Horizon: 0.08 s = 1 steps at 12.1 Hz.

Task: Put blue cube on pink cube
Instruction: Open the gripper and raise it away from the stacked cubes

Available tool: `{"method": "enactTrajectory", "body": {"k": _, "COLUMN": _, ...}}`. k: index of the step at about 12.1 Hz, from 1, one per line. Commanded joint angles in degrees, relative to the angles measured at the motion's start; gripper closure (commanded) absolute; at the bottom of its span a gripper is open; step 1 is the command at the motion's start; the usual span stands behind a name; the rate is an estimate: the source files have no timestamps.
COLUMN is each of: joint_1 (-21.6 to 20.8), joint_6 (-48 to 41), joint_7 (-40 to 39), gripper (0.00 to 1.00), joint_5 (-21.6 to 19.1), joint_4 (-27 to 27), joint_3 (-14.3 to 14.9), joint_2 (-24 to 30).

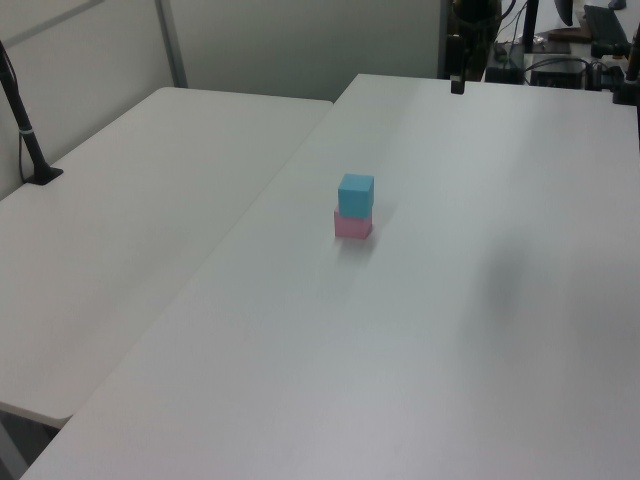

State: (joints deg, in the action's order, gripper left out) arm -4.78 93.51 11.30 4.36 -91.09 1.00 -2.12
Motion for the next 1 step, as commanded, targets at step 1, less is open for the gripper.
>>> {"method": "enactTrajectory", "body": {"k": 1, "joint_1": -0.23, "joint_6": 0.45, "joint_7": -1.37, "gripper": 0.0, "joint_5": -0.32, "joint_4": -2.33, "joint_3": -0.21, "joint_2": 1.42}}
